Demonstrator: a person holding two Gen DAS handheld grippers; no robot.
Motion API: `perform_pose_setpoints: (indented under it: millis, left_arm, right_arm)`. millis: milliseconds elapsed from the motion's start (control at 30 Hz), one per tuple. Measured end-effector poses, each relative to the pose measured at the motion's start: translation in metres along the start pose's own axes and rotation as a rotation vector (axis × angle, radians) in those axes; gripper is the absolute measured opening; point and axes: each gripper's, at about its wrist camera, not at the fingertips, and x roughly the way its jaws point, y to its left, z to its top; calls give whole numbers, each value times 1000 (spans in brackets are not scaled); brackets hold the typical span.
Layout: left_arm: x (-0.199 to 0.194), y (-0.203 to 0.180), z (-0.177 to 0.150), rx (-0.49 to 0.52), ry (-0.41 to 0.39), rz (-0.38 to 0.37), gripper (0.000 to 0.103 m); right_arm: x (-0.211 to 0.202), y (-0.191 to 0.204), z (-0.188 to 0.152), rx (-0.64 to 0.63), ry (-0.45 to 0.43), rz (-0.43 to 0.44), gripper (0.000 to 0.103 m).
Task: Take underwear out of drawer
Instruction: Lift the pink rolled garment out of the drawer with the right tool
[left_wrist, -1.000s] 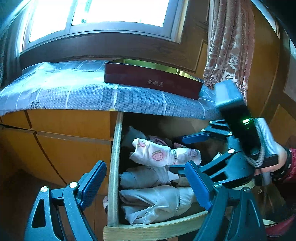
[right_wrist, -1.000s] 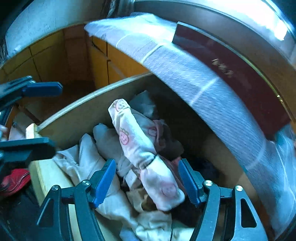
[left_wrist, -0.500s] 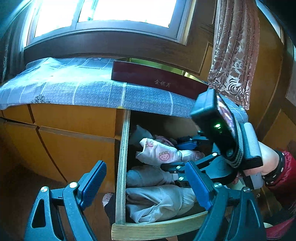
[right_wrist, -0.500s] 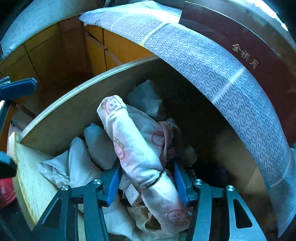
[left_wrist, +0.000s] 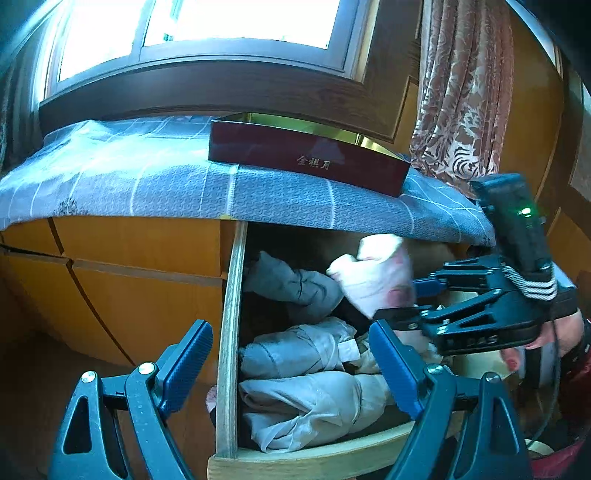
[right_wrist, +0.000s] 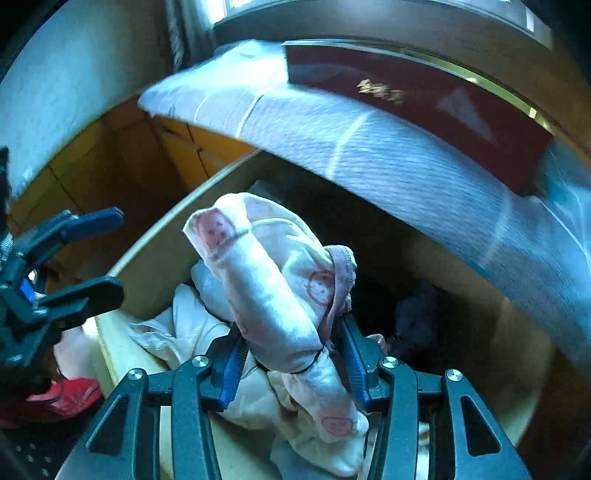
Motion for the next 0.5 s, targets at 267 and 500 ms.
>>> perform_pose_setpoints:
  millis: [267,500]
  left_arm:
    - [13,-15,12,50,29,18,88]
    - [38,-35,29,187,100,75,88]
  right_arm:
    - [-31,-29,-28,196,-108,71,45]
    - [-51,-50,-41,345,-196,154,41]
